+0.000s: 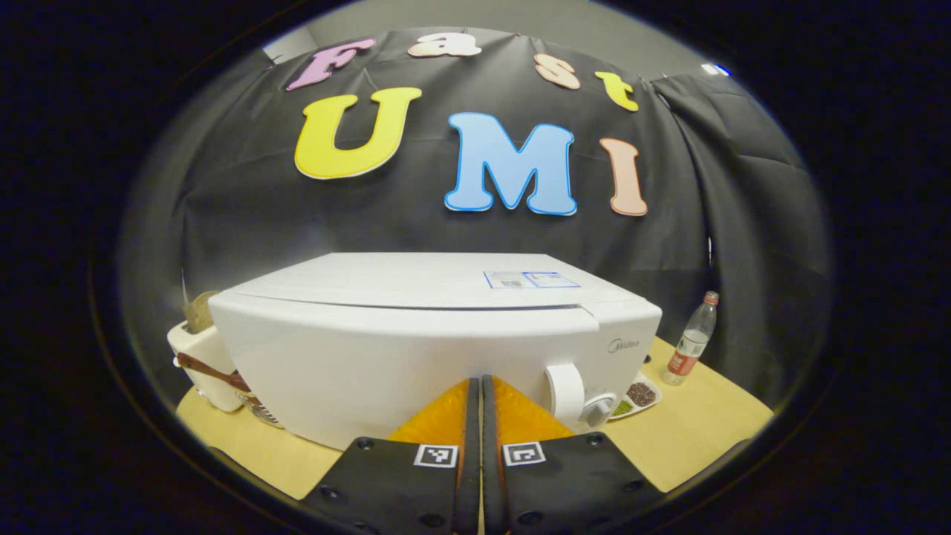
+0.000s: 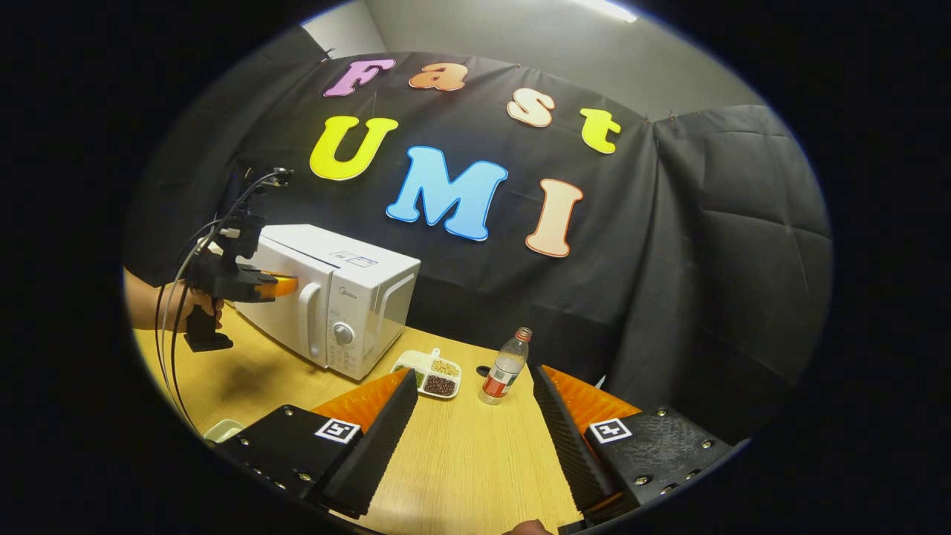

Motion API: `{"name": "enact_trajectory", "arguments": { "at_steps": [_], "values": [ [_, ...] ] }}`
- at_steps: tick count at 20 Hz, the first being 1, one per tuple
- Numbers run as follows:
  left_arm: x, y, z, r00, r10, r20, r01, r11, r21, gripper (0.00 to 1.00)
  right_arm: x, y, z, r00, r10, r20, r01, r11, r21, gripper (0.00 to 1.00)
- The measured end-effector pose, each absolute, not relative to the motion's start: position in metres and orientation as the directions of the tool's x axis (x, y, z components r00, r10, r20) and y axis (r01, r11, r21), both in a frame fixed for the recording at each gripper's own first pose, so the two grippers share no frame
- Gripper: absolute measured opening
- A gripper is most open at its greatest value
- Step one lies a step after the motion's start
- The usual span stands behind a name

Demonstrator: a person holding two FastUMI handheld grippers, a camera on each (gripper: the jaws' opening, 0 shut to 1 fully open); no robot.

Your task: Open the microwave oven with the left hand, put the food in, and close the microwave oven.

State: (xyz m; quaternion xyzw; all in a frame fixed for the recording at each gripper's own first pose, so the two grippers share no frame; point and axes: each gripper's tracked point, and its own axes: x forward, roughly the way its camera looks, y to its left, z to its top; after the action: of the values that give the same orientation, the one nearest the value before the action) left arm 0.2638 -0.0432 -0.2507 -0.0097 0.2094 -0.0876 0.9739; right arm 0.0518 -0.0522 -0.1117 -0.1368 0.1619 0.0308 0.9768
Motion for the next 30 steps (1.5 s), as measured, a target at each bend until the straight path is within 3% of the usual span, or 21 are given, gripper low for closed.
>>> {"name": "enact_trajectory", "arguments": {
  "at_steps": [6, 16, 30],
  "values": [
    [0.248, -0.042, -0.224, 0.924, -0.129, -0.359, 0.122, 0.992, -0.044, 0.09, 0.046, -0.043, -0.117, 0.941, 0.111, -0.320, -0.181, 0.963, -0.199, 0.96],
    [0.158, -0.026, -0.121, 0.976, -0.065, -0.209, 0.064, 0.998, -0.009, 0.09, 0.048, -0.023, -0.096, 0.951, 0.195, -0.240, -0.227, 0.968, -0.110, 0.97],
    [0.050, 0.047, -0.052, 0.990, -0.070, -0.124, 0.071, 0.997, -0.002, 0.09, 0.029, 0.018, -0.065, 0.978, 0.117, -0.174, -0.125, 0.991, -0.039, 0.97]
  ]
}}
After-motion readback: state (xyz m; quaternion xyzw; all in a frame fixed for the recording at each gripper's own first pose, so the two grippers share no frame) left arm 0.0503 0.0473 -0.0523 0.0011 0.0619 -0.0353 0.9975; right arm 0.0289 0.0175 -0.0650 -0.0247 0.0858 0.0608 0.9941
